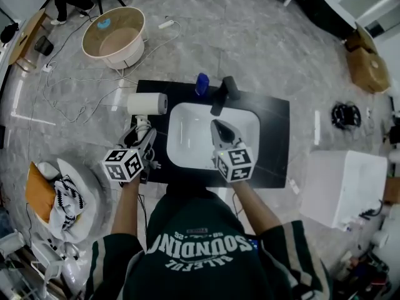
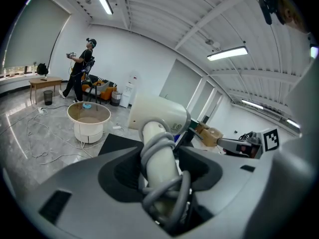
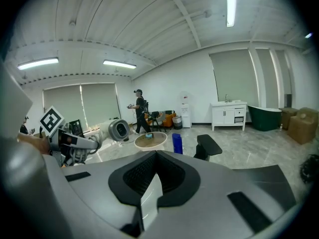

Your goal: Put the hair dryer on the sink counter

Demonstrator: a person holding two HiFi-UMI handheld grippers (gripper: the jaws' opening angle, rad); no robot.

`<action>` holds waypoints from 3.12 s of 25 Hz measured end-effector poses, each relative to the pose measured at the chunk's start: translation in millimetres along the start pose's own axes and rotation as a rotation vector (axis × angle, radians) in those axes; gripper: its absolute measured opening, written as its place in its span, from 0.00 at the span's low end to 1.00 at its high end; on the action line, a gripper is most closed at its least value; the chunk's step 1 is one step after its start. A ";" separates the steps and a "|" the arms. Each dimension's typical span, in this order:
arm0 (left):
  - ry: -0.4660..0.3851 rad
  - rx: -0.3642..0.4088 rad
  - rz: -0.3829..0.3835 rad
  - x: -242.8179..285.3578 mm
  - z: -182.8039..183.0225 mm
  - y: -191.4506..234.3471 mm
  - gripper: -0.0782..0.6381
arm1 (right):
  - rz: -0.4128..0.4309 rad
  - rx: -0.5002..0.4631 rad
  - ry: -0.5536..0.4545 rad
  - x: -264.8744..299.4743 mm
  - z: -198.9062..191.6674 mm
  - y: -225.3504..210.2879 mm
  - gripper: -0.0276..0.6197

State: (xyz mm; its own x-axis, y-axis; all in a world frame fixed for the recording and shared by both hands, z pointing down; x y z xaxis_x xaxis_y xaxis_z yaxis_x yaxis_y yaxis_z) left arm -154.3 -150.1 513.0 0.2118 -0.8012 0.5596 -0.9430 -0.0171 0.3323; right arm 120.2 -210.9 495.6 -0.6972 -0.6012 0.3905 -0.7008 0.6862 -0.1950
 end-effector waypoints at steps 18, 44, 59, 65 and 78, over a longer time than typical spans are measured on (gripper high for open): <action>0.199 -0.028 0.031 35.1 -76.3 41.7 0.42 | 0.028 0.082 0.138 38.1 -59.3 24.5 0.04; 0.252 -0.012 0.020 154.7 -38.9 74.1 0.42 | -0.084 0.162 0.193 42.4 -75.3 7.9 0.04; 0.303 -0.010 0.060 193.5 -41.5 90.0 0.42 | -0.161 0.228 0.200 19.9 -85.1 -9.5 0.04; 0.328 0.002 0.075 197.2 -46.2 95.2 0.42 | -0.166 0.224 0.198 14.8 -85.6 -10.8 0.04; 0.370 0.125 0.096 201.0 -53.1 92.8 0.44 | -0.161 0.224 0.202 1.4 -91.9 -2.2 0.04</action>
State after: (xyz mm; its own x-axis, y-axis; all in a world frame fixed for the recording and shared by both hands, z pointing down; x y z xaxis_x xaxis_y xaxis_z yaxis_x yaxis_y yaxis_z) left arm -185.6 -280.9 696.6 0.1782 -0.5340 0.8265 -0.9821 -0.0438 0.1834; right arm 134.6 -175.6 579.2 -0.5466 -0.5861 0.5981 -0.8309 0.4684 -0.3003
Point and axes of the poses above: the fingertips, and each gripper's own axes: x forward along the fingers, y to its left, z out of its top, the point moved 6 cm from there along -x, backward along the fingers, and after that the axes turned 9 degrees about z, right-handed, at the moved point
